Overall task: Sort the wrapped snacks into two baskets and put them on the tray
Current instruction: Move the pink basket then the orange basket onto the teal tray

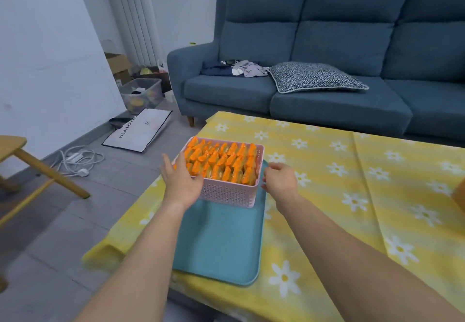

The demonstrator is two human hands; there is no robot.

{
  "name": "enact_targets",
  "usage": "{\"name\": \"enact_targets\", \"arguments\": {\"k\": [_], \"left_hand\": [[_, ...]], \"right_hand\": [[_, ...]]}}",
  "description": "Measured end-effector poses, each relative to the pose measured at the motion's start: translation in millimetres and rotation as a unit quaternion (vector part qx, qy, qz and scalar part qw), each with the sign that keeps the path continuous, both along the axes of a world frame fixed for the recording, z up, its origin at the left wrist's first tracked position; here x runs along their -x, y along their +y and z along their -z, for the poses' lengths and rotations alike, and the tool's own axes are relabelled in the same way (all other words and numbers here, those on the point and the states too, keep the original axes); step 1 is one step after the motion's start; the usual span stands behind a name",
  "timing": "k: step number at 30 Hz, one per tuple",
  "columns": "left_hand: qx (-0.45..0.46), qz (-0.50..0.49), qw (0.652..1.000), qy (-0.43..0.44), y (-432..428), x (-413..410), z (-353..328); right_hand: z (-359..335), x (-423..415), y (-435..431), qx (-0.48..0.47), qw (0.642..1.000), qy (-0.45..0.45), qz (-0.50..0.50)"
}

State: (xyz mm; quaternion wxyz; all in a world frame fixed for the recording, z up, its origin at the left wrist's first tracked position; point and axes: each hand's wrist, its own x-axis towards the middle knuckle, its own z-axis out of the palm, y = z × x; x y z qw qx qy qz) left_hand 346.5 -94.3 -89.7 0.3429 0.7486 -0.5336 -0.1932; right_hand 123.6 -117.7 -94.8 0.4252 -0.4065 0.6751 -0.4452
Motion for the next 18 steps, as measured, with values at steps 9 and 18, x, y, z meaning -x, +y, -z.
{"name": "enact_targets", "arguments": {"k": [9,18], "left_hand": [[0.107,0.142,0.98,-0.09,19,129,-40],[0.018,0.314,0.949,0.017,62,343,-28]], "right_hand": [[-32,134,69,0.031,0.993,0.116,-0.02],[-61,332,157,0.072,0.98,0.021,0.186]]}}
